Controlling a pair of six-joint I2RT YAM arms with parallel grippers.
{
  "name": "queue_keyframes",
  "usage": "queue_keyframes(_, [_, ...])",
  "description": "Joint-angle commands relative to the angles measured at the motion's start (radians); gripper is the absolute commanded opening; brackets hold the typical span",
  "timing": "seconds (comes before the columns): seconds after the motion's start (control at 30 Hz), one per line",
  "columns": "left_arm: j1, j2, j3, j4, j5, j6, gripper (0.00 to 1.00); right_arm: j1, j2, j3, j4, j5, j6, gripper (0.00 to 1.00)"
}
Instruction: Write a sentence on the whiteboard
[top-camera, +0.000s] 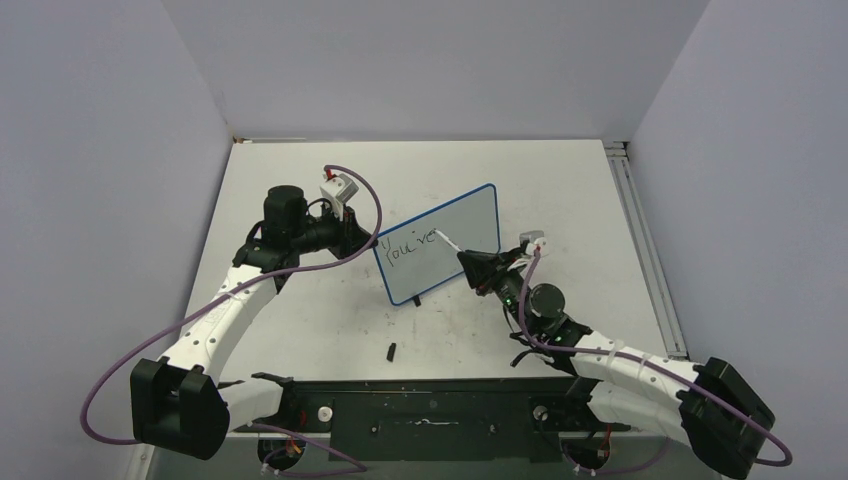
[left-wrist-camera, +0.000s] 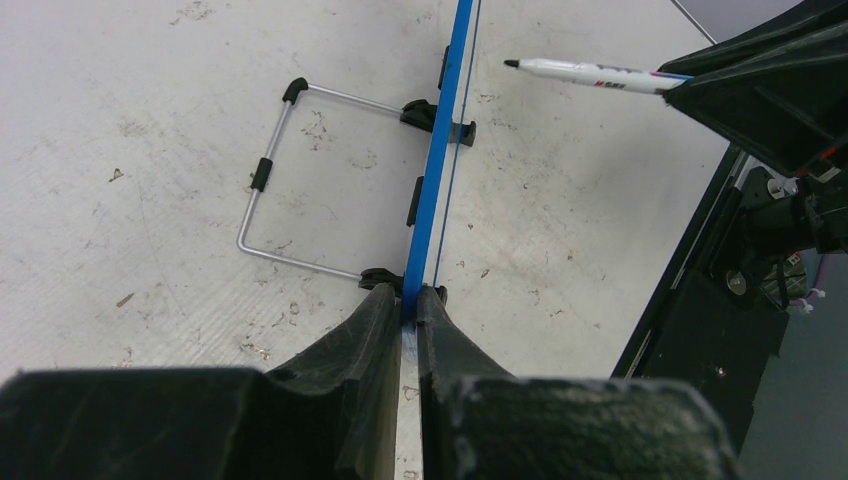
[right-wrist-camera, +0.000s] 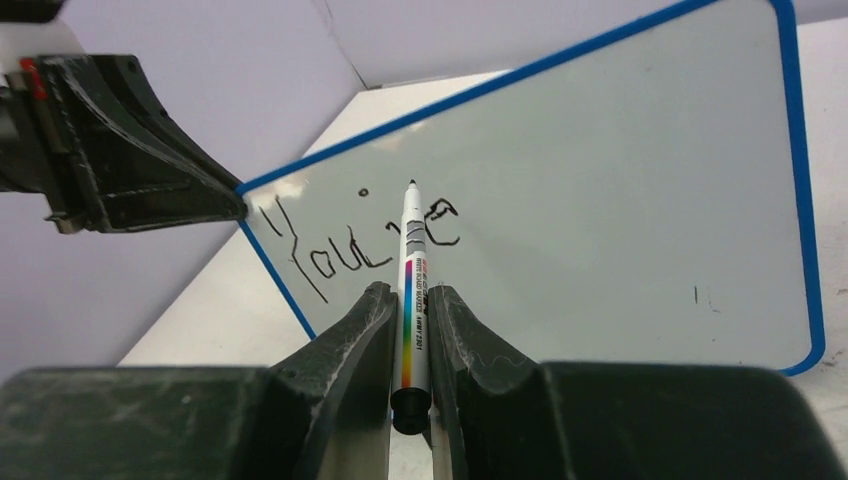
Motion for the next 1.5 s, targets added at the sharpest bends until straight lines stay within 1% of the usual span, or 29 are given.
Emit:
queue_keyframes(0.0, [-0.002,0.000,0.008,0.006,0.021,-0.012,0.00,0.009,-0.104,0.012,-0.028,0.008,-0.013,0.05])
queue_keyframes(0.23, [-0.003,0.003,0.007,0.004,0.025,-0.010,0.00,0.000,-0.200,0.034,-0.192,0.016,-0.063,0.05])
queue_keyframes(0.33, [-0.002,0.000,0.006,0.000,0.022,-0.007,0.00,-0.021,-0.221,0.048,-0.249,-0.010,-0.086,0.05])
queue_keyframes(0.5, [-0.003,-0.001,0.006,-0.009,0.021,-0.004,0.00,-0.118,-0.245,0.047,-0.290,-0.137,-0.080,0.05])
queue_keyframes(0.57, [-0.002,-0.003,0.006,-0.011,0.022,-0.004,0.00,-0.161,-0.245,0.045,-0.295,-0.220,-0.082,0.05])
queue_keyframes(0.7, [-0.002,-0.006,0.005,-0.014,0.036,-0.004,0.00,-0.221,-0.242,0.041,-0.309,-0.301,-0.099,0.05])
queue_keyframes(0.87, [0.005,-0.011,0.004,-0.020,0.039,-0.005,0.00,-0.315,-0.223,0.019,-0.268,-0.442,-0.082,0.05])
queue_keyframes(1.03, [0.008,-0.016,0.004,-0.022,0.041,-0.006,0.00,-0.375,-0.152,0.003,-0.171,-0.568,-0.047,0.05])
queue_keyframes(1.3, [0.016,-0.011,0.005,-0.022,0.046,-0.006,0.00,-0.396,-0.005,0.014,-0.035,-0.636,-0.023,0.05])
queue_keyframes(1.47, [0.017,-0.008,0.005,-0.022,0.046,-0.006,0.00,-0.411,0.011,0.007,0.027,-0.631,-0.002,0.05])
